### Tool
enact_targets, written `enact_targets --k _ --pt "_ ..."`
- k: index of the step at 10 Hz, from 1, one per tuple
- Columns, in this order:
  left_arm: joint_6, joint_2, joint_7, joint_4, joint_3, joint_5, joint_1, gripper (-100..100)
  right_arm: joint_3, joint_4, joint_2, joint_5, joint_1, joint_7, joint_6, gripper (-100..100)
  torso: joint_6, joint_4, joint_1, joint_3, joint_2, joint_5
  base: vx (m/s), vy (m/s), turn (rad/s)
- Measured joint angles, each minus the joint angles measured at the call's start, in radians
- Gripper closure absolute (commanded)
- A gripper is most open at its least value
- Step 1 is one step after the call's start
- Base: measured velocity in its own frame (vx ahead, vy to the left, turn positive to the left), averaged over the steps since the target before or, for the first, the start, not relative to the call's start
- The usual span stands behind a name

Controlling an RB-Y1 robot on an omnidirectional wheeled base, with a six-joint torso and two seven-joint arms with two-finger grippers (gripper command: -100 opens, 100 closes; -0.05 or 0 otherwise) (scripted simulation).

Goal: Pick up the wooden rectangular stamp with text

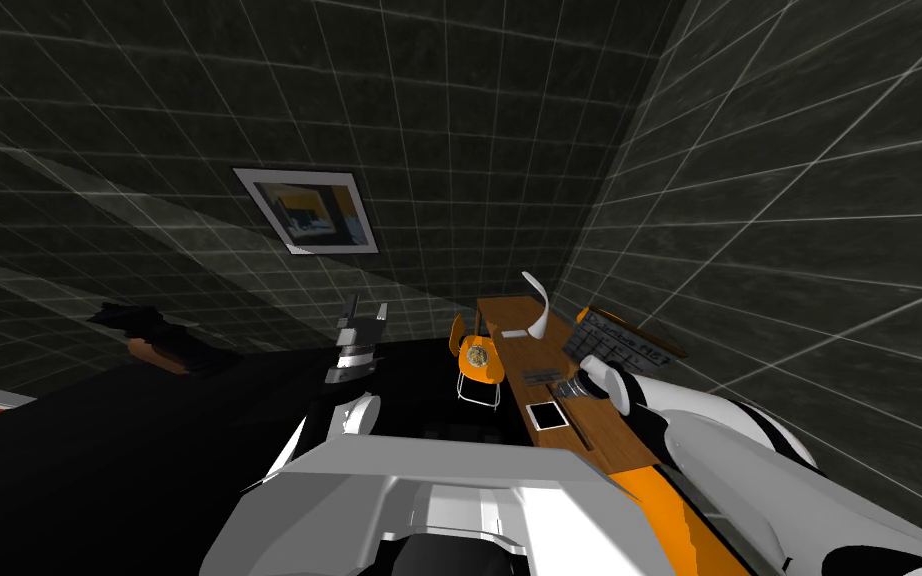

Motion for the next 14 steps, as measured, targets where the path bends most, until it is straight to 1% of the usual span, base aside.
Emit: enact_targets --k 1,2,3,4,5,6,7,8,9,10,11,12,13,14 --pt "0.000 0.000 0.000 0.000 0.000 0.000 0.000 0 0.003 0.008 0.008 0.004 0.009 -0.019 0.017 -100 0.000 0.000 0.000 0.000 0.001 0.000 0.000 0.000 0.000" --pt "0.000 0.000 0.000 0.000 0.000 0.000 0.000 0 0.006 -0.056 0.025 0.007 0.056 -0.053 0.056 -100 0.000 0.000 0.000 0.001 0.001 0.000 0.000 0.000 0.000" --pt "0.000 0.000 0.000 0.000 0.000 0.000 0.000 0 0.003 -0.026 0.016 0.004 0.055 -0.051 0.060 -100 0.000 0.000 0.000 0.001 0.001 0.000 0.000 0.000 0.000" --pt "0.000 0.000 0.000 0.000 0.000 0.000 0.000 0 0.005 -0.057 0.024 0.006 0.078 -0.057 0.067 -100 0.000 0.000 0.000 0.001 0.001 0.000 0.000 0.000 0.000" --pt "0.000 0.000 0.000 0.000 0.000 0.000 0.000 0 0.005 -0.063 0.025 0.006 0.081 -0.062 0.071 0 0.000 0.000 0.000 0.001 0.001 0.000 0.000 0.000 0.000" --pt "0.000 0.000 0.000 0.000 0.000 0.000 0.000 0 0.005 -0.063 0.025 0.006 0.080 -0.061 0.071 -100 0.000 0.000 0.000 0.001 0.001 0.000 0.038 -0.031 -0.041" --pt "0.000 0.000 0.000 0.000 0.000 0.000 0.000 0 0.000 -0.024 0.031 0.003 0.072 -0.045 0.044 -100 0.000 0.000 -0.002 -0.001 -0.001 0.000 0.045 -0.040 -0.019" --pt "0.000 0.000 0.000 0.000 0.000 0.000 0.000 0 0.000 -0.042 0.044 0.004 0.088 -0.044 0.035 -100 0.000 0.000 -0.003 -0.001 -0.002 0.000 0.054 -0.048 -0.029" --pt "0.000 0.000 0.000 0.000 0.000 0.000 0.000 0 0.006 -0.129 0.078 0.013 0.134 -0.076 0.052 -100 0.000 0.000 -0.003 -0.001 -0.003 -0.001 0.039 -0.037 -0.012" --pt "0.000 0.000 0.000 0.000 0.000 0.000 0.000 0 0.004 -0.140 0.085 0.013 0.139 -0.083 0.050 -100 0.000 0.000 -0.003 -0.001 -0.002 0.000 0.015 -0.011 0.004" --pt "0.000 0.000 0.000 0.000 0.000 0.000 0.000 0 0.000 -0.103 0.077 0.009 0.118 -0.064 0.029 -100 0.000 0.000 -0.001 -0.001 -0.001 0.000 0.000 0.000 0.000" --pt "0.000 0.000 0.000 0.000 0.000 0.000 0.000 0 0.004 -0.149 0.090 0.014 0.145 -0.079 0.042 -100 0.000 0.000 0.000 0.000 0.000 0.000 -0.005 0.009 -0.007" --pt "0.000 0.000 0.000 0.000 0.000 0.000 0.000 0 0.000 -0.109 0.079 0.009 0.121 -0.066 0.029 -100 0.000 0.000 0.000 0.000 0.000 0.001 -0.003 0.005 0.002" --pt "0.000 0.000 0.000 0.000 0.000 0.000 0.000 0 -0.004 -0.044 0.068 0.004 0.096 -0.042 0.005 -100 0.000 0.000 0.000 0.000 0.001 0.000 0.000 0.000 0.000"
